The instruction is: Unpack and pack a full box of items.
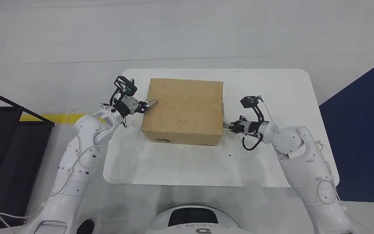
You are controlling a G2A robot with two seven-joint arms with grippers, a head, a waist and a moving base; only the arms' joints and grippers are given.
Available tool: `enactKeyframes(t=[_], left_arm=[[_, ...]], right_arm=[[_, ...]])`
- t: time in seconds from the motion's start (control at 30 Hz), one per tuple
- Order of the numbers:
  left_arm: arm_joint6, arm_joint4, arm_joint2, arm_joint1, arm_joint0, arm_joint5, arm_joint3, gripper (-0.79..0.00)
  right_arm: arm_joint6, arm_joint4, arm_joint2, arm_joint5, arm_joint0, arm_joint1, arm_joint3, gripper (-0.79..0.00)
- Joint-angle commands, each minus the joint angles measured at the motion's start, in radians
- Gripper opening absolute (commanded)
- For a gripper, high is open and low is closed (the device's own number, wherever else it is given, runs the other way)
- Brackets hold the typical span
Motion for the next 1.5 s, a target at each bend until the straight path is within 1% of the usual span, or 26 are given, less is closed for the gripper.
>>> enactKeyframes(t=[0.0,0.17,0.33,0.5,0.67,0.9,1.07,1.27,1.47], left_arm=[[0.0,0.0,0.0,0.0,0.0,0.0,0.0,0.0],[0.0,0.0,0.0,0.0,0.0,0.0,0.0,0.0],[0.0,0.0,0.0,0.0,0.0,0.0,0.0,0.0],[0.0,0.0,0.0,0.0,0.0,0.0,0.0,0.0],[0.0,0.0,0.0,0.0,0.0,0.0,0.0,0.0],[0.0,0.0,0.0,0.0,0.0,0.0,0.0,0.0],[0.0,0.0,0.0,0.0,0.0,0.0,0.0,0.0],[0.0,0.0,0.0,0.0,0.0,0.0,0.0,0.0],[0.0,0.0,0.0,0.0,0.0,0.0,0.0,0.0]], right_arm=[[-0.001,0.019,-0.021,0.004,0.019,-0.004,0.01,0.0],[-0.053,0.077,-0.063,0.022,0.095,-0.017,0.106,0.0],[-0.12,0.12,-0.097,0.015,0.141,-0.03,0.181,0.0],[-0.191,0.177,-0.108,0.009,0.169,-0.04,0.233,0.0],[-0.274,0.219,-0.099,0.001,0.17,-0.046,0.239,0.0],[-0.362,0.246,-0.057,-0.011,0.122,-0.042,0.177,0.0],[-0.417,0.249,-0.022,-0.014,0.065,-0.038,0.093,0.0],[-0.429,0.248,0.026,-0.023,-0.009,-0.029,-0.03,0.0],[-0.46,0.197,0.067,0.0,-0.079,-0.022,-0.164,0.0]])
